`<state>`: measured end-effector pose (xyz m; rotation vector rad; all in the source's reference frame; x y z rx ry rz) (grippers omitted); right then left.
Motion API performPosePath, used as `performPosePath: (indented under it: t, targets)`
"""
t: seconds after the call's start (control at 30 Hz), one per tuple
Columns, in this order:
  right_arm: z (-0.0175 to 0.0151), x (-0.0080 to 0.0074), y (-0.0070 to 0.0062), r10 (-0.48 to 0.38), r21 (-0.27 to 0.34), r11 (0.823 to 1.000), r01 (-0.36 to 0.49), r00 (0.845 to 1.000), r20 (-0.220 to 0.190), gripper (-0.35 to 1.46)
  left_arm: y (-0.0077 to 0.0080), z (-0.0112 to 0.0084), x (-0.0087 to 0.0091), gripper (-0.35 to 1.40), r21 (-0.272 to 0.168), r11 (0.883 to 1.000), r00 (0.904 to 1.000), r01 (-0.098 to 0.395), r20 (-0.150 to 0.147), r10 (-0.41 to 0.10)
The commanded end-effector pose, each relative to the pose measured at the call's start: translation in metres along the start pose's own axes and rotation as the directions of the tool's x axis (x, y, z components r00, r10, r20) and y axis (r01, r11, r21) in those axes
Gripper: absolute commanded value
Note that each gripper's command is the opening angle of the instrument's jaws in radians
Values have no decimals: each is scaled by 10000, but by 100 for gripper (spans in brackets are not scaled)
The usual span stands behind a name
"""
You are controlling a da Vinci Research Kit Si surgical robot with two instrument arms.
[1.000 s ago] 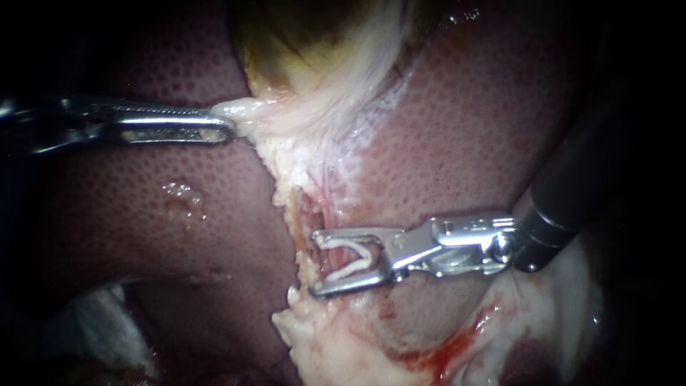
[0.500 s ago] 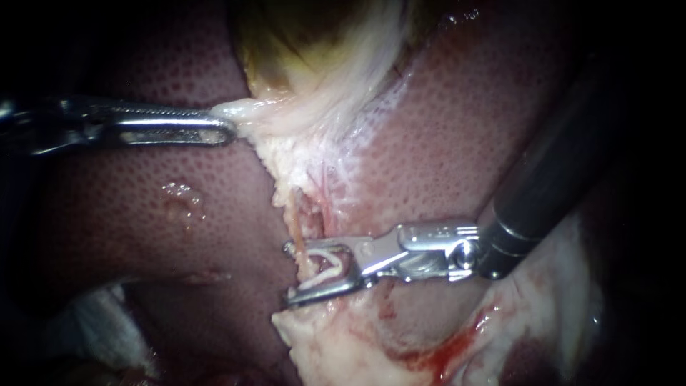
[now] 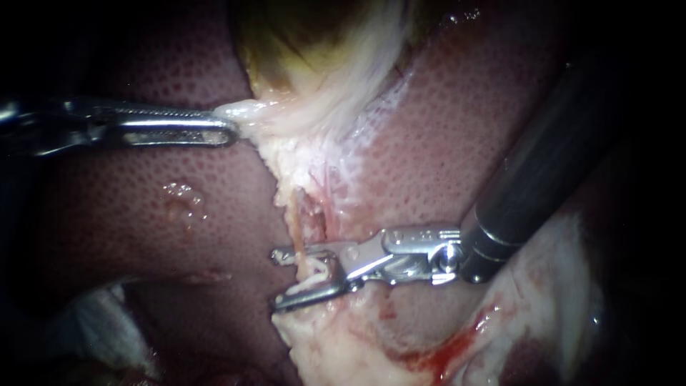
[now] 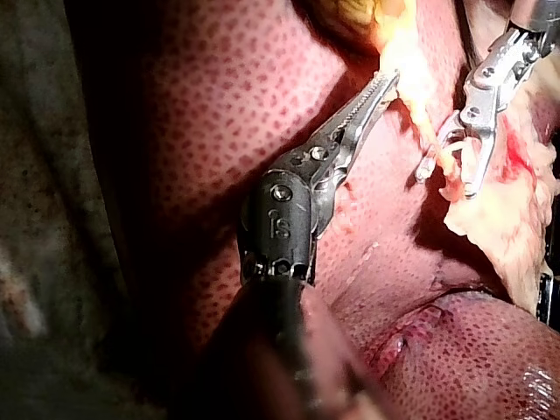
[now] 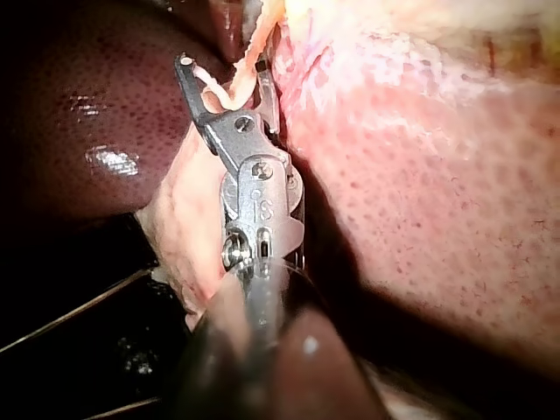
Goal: Clipping first clip left tube
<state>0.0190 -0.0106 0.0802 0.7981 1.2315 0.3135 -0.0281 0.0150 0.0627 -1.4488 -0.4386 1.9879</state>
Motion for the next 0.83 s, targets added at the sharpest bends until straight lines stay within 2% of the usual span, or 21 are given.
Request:
performPosePath:
  t: [0.03,0.07,0.1,0.2,0.83]
  targets:
    - [-2,-2,0,275,1,9996,-275,9996,-3,11,-1,0,0,-35,-4,10000,10000,-2,1,2]
    - [-5,-5,-1,790,200,9967,-791,9969,43,-17,-1,0,0,-35,-4,10000,10000,-4,1,4]
    - [-6,-6,-2,1019,283,9944,-1022,9947,101,-35,-1,0,-1,-35,-3,10000,10000,-5,1,5]
    - [-7,-8,0,974,439,9942,-981,9951,180,-35,-1,1,-1,-35,3,10000,10000,-5,0,5]
    - [-6,-10,0,973,455,9941,-983,9950,228,-35,-1,2,-2,-35,-21,10000,10000,-11,1,11]
